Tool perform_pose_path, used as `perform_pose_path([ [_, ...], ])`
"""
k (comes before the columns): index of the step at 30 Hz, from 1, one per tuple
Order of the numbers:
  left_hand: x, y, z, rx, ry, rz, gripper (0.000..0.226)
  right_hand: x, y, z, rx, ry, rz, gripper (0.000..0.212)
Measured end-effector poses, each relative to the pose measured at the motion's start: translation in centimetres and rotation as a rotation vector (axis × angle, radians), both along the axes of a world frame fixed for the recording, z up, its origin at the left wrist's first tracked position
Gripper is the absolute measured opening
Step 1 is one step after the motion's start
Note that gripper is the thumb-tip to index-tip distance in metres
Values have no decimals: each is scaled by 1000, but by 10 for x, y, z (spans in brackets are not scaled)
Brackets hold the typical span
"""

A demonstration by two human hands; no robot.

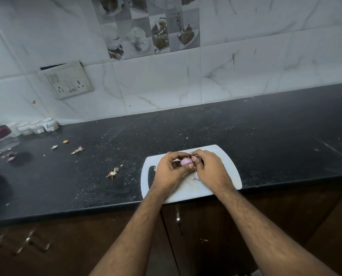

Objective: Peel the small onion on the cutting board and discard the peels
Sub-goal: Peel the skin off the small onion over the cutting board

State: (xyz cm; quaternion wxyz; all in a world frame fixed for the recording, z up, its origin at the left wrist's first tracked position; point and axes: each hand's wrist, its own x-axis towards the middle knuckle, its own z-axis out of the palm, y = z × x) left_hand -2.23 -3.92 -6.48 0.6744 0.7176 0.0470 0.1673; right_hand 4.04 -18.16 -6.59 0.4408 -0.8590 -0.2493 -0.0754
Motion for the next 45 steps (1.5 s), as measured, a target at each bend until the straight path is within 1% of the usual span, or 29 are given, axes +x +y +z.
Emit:
perform_pose_path([
  [3, -1, -1, 1, 4, 6, -7, 50, 3, 0, -2, -13, -12, -95, 22],
  [5, -2, -1, 2, -43, -27, 17, 49, 4, -1, -2, -28, -19, -119, 24],
  [9, -2, -1, 1, -39, -53, 27, 46, 3, -1, 0, -103, -31, -56, 33],
  [11, -1, 0, 0, -51, -53, 25, 48, 0, -2, 4, -86, -44, -31, 35],
  [14, 0, 1, 0, -42, -47, 16, 43, -3, -3, 6, 20, -18, 52, 31],
  [17, 0, 2, -1, -31, -26, -25, 33, -3, -3, 4, -21, -33, 101, 26],
  [21, -2, 0, 1, -46, -1, -34, 28, -4, -1, 1, -44, -53, 76, 26],
  [25, -2, 0, 1, -37, 14, -31, 32, -6, 0, 3, -130, -8, 55, 27],
  [28, -3, -1, 2, -15, -2, -50, 34, -6, -1, 5, -88, 33, 22, 21],
  [30, -3, -1, 2, -10, -12, -74, 31, -6, -1, 5, -108, 48, 4, 16],
  [32, -3, 1, 2, -35, -29, -87, 30, -5, -1, 5, -175, 48, -30, 14],
  [34, -3, 4, 2, -89, -47, -81, 32, -1, 1, 3, -213, 46, -43, 16],
  [36, -3, 6, 2, -117, -62, -58, 30, 2, 1, 2, -177, 35, -26, 18],
  [40, 0, 8, 0, -144, -41, 6, 31, 3, -1, -3, -91, -85, 74, 31],
  [43, 2, 8, 0, -175, -27, -11, 25, 2, -2, 1, -12, -80, 70, 25],
  [45, 1, 6, 2, -194, -31, -37, 24, 0, -3, 3, 53, -30, 62, 21],
])
